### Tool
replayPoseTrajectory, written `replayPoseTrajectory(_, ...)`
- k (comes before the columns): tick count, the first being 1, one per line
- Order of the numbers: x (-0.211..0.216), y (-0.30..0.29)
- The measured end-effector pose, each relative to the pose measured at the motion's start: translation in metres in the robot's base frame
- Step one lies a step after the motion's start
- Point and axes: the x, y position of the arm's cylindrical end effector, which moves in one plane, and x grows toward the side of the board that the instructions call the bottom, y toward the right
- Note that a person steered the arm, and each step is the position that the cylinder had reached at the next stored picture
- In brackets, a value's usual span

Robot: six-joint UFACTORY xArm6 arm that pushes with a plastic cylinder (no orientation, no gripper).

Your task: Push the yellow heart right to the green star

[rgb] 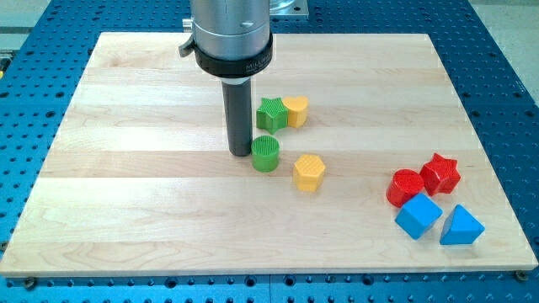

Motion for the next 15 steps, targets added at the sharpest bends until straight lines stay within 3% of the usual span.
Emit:
replayPoseTrajectory(4, -0.006, 0.036)
replayPoseTrajectory(6, -0.037, 0.091)
replayPoseTrajectory(8, -0.041, 0.052)
replayPoseTrajectory(11, -0.053, 0.044)
replayPoseTrajectory(13, -0.067, 0.089)
replayPoseTrajectory(15, -0.044, 0.108)
